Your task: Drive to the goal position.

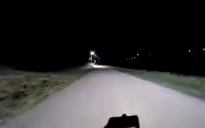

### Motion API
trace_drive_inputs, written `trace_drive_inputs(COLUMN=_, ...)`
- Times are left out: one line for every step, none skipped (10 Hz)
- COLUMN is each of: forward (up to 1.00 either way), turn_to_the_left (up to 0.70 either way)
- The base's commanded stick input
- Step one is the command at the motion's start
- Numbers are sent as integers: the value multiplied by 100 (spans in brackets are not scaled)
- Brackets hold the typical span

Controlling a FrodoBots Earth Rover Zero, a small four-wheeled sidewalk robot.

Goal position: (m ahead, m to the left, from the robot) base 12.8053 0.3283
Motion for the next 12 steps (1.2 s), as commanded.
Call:
trace_drive_inputs(forward=70, turn_to_the_left=1)
trace_drive_inputs(forward=70, turn_to_the_left=1)
trace_drive_inputs(forward=70, turn_to_the_left=1)
trace_drive_inputs(forward=70, turn_to_the_left=1)
trace_drive_inputs(forward=70, turn_to_the_left=1)
trace_drive_inputs(forward=70, turn_to_the_left=1)
trace_drive_inputs(forward=70, turn_to_the_left=1)
trace_drive_inputs(forward=70, turn_to_the_left=1)
trace_drive_inputs(forward=70, turn_to_the_left=1)
trace_drive_inputs(forward=70, turn_to_the_left=1)
trace_drive_inputs(forward=70, turn_to_the_left=1)
trace_drive_inputs(forward=70, turn_to_the_left=1)
